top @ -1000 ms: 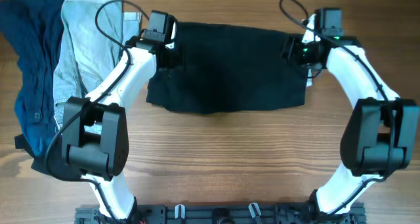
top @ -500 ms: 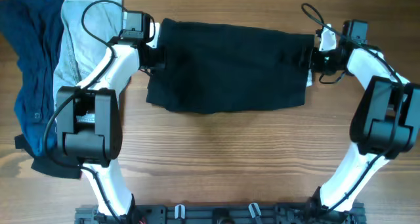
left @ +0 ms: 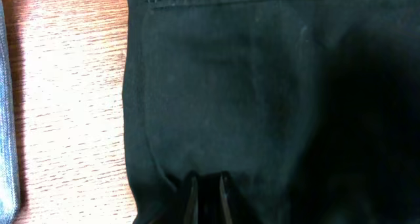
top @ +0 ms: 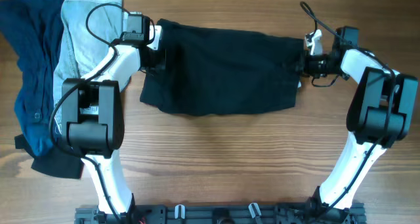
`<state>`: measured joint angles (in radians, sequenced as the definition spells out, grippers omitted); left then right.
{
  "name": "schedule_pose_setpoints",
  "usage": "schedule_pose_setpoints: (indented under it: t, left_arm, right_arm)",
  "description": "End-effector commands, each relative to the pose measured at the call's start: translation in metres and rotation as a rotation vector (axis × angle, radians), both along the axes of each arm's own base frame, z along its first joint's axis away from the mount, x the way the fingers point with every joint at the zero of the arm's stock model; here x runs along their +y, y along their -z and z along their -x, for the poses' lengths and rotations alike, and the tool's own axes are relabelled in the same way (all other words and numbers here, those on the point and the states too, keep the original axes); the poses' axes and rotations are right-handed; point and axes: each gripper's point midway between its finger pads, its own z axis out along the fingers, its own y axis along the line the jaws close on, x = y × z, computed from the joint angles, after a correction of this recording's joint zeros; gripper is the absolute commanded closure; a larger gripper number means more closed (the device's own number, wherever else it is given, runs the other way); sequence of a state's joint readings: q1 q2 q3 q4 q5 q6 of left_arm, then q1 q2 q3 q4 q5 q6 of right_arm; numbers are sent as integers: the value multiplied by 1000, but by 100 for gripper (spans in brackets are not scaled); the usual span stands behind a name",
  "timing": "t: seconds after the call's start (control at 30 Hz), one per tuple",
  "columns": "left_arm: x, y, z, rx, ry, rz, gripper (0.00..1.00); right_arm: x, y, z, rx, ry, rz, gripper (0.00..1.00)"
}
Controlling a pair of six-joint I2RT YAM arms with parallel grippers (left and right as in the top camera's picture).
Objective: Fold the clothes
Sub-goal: 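Grasp the right end with right gripper and fold it left over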
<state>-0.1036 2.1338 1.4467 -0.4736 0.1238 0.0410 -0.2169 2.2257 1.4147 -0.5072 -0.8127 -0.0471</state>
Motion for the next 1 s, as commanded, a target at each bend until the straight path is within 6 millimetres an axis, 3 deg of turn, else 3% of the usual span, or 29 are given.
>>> schedule_pose_setpoints:
  t: [0.0, 0.03, 0.1, 0.2, 0.23, 0.3, 0.37, 0.6, 0.67, 0.73, 0.87, 0.97]
  left_arm:
    - [-4, 30, 13, 79, 15, 23, 91]
    - [-7, 29, 13, 79, 21, 37, 91]
    - [-11, 23, 13, 72, 31, 63, 78]
    - [-16, 1, 8, 28, 43, 85, 75]
    - [-19, -10, 6, 6, 50, 91, 75]
    - [-25, -24, 4, -24, 62, 97, 73]
    - [-32, -27, 5, -32, 77, 97, 72]
    - [-50, -28, 8, -36, 115, 98, 84]
    - [-50, -28, 8, -36, 116, 98, 85]
    - [-50, -28, 9, -32, 116, 98, 87]
    - [-50, -28, 9, -32, 116, 98, 89]
    - [-44, -39, 14, -26, 104, 90, 77]
  right_arm:
    - [-11, 1, 7, 16, 29, -90, 96]
    - [-34, -6, 5, 14, 79, -79, 96]
    - [-65, -12, 5, 37, 146, -53, 96]
    - [-101, -28, 6, 36, 176, -7, 96]
    - [-104, -35, 4, 32, 164, 6, 96]
    - [-94, -46, 1, 33, 128, 8, 96]
    - [-68, -61, -2, 37, 72, 8, 96]
    - [67, -142, -4, -52, -94, -6, 96]
    - [93, -161, -6, -93, -107, -16, 96]
    - [103, -173, -12, -115, -70, 2, 96]
    - [104, -182, -10, -110, -50, -17, 96]
    - [78, -182, -13, -112, -14, -4, 96]
